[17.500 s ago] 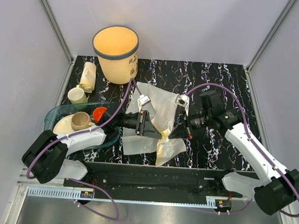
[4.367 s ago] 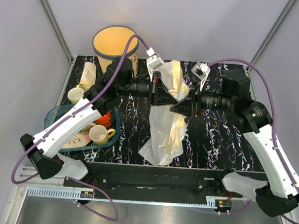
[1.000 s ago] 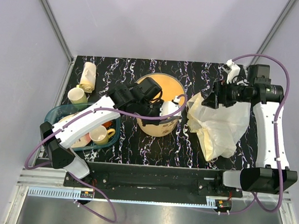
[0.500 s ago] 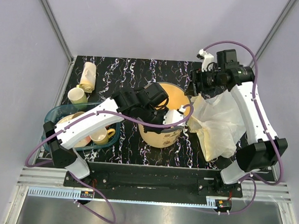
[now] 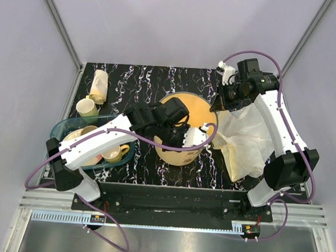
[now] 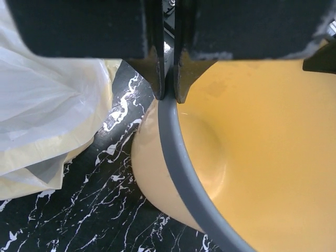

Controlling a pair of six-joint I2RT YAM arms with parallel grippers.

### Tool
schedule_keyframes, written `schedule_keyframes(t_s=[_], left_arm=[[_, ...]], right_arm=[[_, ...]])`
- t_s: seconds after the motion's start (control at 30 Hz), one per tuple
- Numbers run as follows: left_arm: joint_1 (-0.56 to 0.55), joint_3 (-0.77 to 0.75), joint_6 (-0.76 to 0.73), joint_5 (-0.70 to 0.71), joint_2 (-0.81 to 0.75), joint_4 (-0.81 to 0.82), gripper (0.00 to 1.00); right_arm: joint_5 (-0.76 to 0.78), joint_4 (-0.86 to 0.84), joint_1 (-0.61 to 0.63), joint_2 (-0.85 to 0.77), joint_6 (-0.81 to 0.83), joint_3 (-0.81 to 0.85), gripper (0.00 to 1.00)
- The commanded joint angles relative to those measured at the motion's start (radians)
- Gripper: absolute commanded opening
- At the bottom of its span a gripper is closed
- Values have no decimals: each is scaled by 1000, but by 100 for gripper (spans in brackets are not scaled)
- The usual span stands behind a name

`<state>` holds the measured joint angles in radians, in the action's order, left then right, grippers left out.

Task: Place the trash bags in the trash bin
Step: Place the trash bin at the center of the board.

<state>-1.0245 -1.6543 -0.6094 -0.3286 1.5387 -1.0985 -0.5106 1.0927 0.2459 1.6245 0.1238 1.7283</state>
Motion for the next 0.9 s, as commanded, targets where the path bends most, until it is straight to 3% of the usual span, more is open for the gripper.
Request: schedule_keyframes(t_s=[0.0,0.1,0.23,0.3,0.4,0.43,0.53,0.6,0.7,0.87], left_arm=[[1,-11,25,36,-51,40,35],[9,-39,62,25,-89,57,53],[140,-137,154,-134,-149,106,55],[187,-162,243,-174,-178,161,50],[193,-173,238,-133,-166,195,40],[192,-167,241,-119,-151,193,32],[205,-165,237,-176,-114,167,29],[204,-95,198,-254,-156,178,37],[196,19,174,-215,-199,246,45],[176,188,31,-78,-255,244,45]], right_arm=[[-22,-7,16,-37,17,17,0],[35,-31,29,-78,33,1,0],[57,-11,50,-103,60,11,0],[58,-13,64,-104,48,22,0],[61,-24,92,-117,33,22,0],[60,-27,96,-118,28,24,0],[84,-40,118,-126,31,14,0],[119,-54,118,-129,34,8,0],[150,-92,119,-153,40,-21,0],[153,-186,119,-186,22,-87,0]])
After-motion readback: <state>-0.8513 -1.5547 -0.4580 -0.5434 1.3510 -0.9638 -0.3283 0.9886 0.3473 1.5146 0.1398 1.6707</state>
